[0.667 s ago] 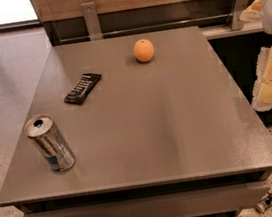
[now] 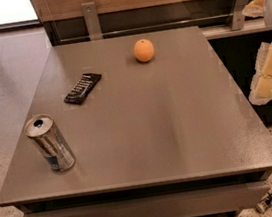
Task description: Move orange near redbull can
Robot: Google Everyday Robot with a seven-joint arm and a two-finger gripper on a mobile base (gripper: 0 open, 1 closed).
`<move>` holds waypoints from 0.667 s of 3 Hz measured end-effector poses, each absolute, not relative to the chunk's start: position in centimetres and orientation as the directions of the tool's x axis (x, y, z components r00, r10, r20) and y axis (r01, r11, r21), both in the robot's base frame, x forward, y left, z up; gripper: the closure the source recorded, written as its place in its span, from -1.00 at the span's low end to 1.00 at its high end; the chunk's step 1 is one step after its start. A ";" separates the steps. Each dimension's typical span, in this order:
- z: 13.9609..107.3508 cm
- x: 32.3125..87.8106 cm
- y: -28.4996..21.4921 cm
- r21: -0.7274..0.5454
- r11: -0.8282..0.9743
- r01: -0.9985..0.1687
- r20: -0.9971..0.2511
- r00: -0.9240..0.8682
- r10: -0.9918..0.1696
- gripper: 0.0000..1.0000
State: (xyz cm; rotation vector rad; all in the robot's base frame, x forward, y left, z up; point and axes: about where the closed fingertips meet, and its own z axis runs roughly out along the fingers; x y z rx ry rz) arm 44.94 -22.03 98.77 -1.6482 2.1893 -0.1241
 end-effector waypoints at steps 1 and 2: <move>98.7 47.7 -23.7 -0.334 0.396 -0.856 -0.396 -0.254 -0.883 -1.00; 99.5 54.7 -22.7 -0.358 0.502 -0.787 -0.657 -0.169 -0.734 -1.00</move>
Offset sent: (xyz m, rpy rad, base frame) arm 0.1780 -0.0112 0.0439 0.7290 -0.5294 -0.1027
